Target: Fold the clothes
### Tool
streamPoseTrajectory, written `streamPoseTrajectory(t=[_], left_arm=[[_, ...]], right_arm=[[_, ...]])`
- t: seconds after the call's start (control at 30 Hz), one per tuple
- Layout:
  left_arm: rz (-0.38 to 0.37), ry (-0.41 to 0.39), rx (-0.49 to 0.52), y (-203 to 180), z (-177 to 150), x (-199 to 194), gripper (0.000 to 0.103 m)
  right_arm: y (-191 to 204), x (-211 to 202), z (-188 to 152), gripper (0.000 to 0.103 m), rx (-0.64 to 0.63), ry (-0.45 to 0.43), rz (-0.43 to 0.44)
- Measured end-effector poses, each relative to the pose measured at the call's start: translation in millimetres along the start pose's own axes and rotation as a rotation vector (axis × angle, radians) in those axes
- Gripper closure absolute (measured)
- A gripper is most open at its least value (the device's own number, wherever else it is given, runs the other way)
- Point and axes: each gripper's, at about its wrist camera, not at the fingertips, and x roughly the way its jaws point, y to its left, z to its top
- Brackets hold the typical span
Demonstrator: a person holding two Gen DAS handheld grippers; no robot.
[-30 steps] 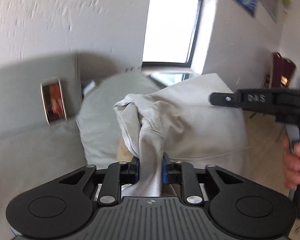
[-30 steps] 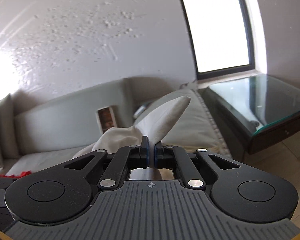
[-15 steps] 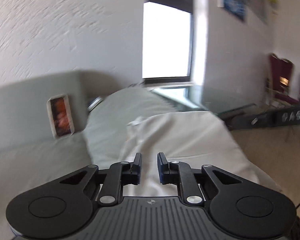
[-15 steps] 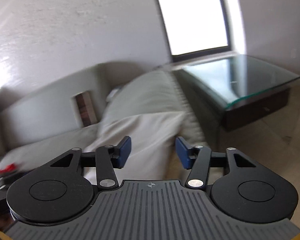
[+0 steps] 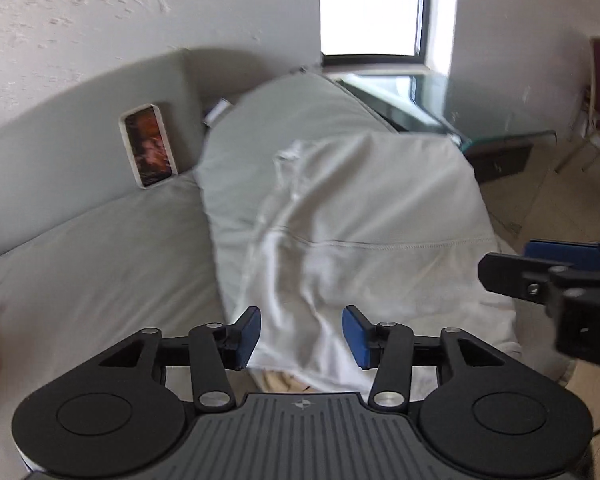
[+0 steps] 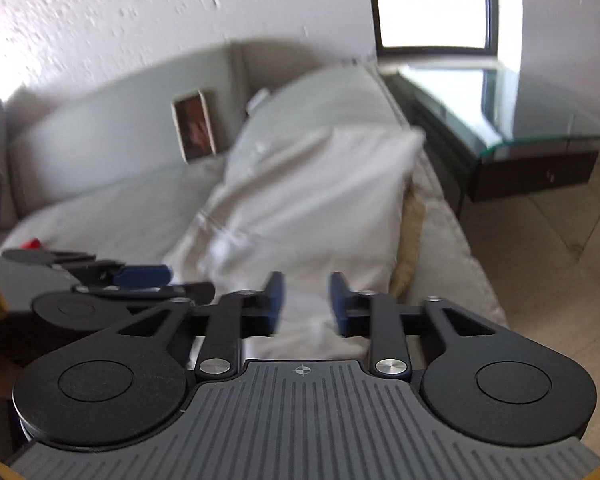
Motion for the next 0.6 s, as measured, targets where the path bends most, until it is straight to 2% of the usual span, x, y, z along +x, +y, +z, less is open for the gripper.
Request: streamPoseTrajectory(t=[0.1, 0.17, 0.2, 0.33, 0.37, 0.43, 0.5, 0.6], left_arm=[[-0.029, -0.034, -0.077, 16, -6, -37, 0.055], [-0.027, -0.045, -0.104, 23, -12, -56, 0.054], [-0.022, -0.049, -0.112, 25, -16, -68, 0.051], [-0.026, -0.071, -0.150, 32, -25, -96, 0.029], [-0.030, -0.077, -0.152, 31, -27, -102, 0.028], [-0.051, -0.082, -0.158, 28, -31, -115, 0.019], [-0.082, -0.087, -0.162, 24, -34, -125, 0.017], [-0.099, -0.090, -0.153, 17, -37, -136, 0.006]], right_arm=[[10, -34, 6, 0.040, 0.056, -0.029, 0.067], [17, -50, 7, 0.012, 0.105, -0.026, 0.096], [21, -57, 7, 0.008, 0.122, -0.022, 0.102], [40, -87, 6, 0.006, 0.130, -0.020, 0.097], [44, -95, 7, 0.004, 0.131, -0.018, 0.088], [49, -109, 7, 0.000, 0.128, -0.008, 0.069], [54, -122, 7, 0.000, 0.123, 0.005, 0.051], [57, -139, 6, 0.000, 0.112, 0.027, 0.014]])
